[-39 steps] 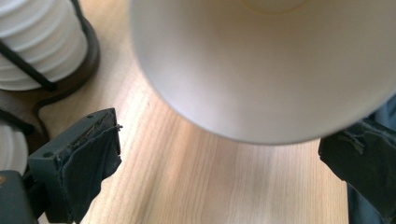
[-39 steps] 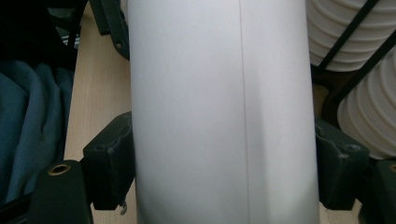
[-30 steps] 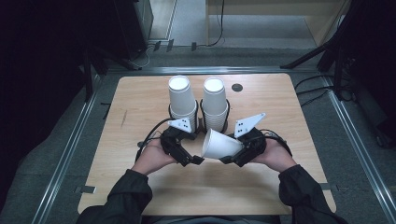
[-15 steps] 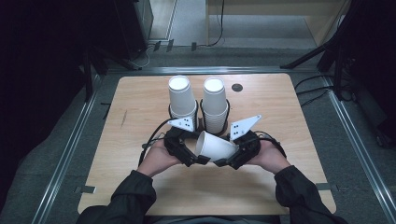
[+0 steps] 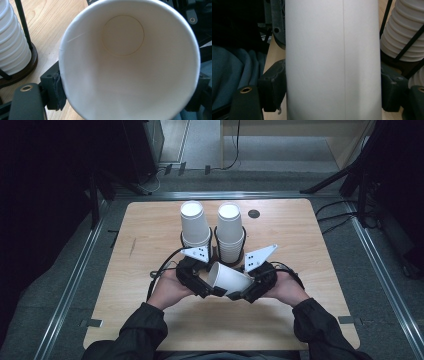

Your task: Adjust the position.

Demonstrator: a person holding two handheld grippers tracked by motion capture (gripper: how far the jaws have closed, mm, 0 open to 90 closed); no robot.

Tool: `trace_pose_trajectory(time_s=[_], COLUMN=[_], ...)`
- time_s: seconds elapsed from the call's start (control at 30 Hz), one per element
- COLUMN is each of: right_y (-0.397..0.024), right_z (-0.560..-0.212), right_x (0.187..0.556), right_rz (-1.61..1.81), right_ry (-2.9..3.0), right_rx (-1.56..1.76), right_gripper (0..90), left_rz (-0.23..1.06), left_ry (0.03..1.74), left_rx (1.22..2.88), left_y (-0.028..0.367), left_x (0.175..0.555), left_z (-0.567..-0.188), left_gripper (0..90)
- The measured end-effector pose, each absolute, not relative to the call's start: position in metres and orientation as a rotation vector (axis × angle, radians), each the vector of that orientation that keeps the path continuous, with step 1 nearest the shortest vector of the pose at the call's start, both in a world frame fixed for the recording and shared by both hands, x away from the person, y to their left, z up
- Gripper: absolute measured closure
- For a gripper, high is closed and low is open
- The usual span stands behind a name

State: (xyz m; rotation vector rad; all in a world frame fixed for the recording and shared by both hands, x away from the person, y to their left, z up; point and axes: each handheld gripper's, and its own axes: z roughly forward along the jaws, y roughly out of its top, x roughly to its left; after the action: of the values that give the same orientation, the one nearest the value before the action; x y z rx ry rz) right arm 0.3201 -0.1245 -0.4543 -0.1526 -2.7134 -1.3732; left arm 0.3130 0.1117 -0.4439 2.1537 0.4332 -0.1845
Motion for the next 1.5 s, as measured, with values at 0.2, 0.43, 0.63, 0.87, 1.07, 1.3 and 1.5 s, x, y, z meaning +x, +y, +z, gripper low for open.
trace_pose_trajectory(time_s=[0.2,0.43,0.63,0.87,1.07,1.3,1.5], right_y=[-0.123,-0.128,-0.133,-0.136,-0.136,-0.135,-0.132], right_z=[-0.453,-0.455,-0.454,-0.454,-0.456,-0.459,-0.462], right_x=[0.322,0.325,0.325,0.328,0.328,0.328,0.328], right_rz=[-1.303,-1.269,-1.265,-1.253,-1.234,-1.213,-1.190], right_ry=[-2.737,-2.762,-2.769,-2.773,-2.800,-2.820,-2.831], right_rx=[-0.261,-0.310,-0.331,-0.354,-0.352,-0.345,-0.328], right_gripper=[15.0,14.9,15.0,15.0,14.9,15.0,15.1], left_rz=[-0.168,-0.140,-0.117,-0.092,-0.063,-0.077,-0.074], left_ry=[0.460,0.479,0.499,0.506,0.503,0.501,0.499], left_rx=[2.160,2.176,2.188,2.228,2.313,2.401,2.462], left_y=[0.117,0.127,0.133,0.135,0.132,0.126,0.122], left_x=[0.315,0.316,0.317,0.317,0.318,0.319,0.319], left_z=[-0.441,-0.437,-0.434,-0.432,-0.433,-0.439,-0.442], left_gripper=[15.4,15.4,15.3,15.2,15.1,15.1,15.0])
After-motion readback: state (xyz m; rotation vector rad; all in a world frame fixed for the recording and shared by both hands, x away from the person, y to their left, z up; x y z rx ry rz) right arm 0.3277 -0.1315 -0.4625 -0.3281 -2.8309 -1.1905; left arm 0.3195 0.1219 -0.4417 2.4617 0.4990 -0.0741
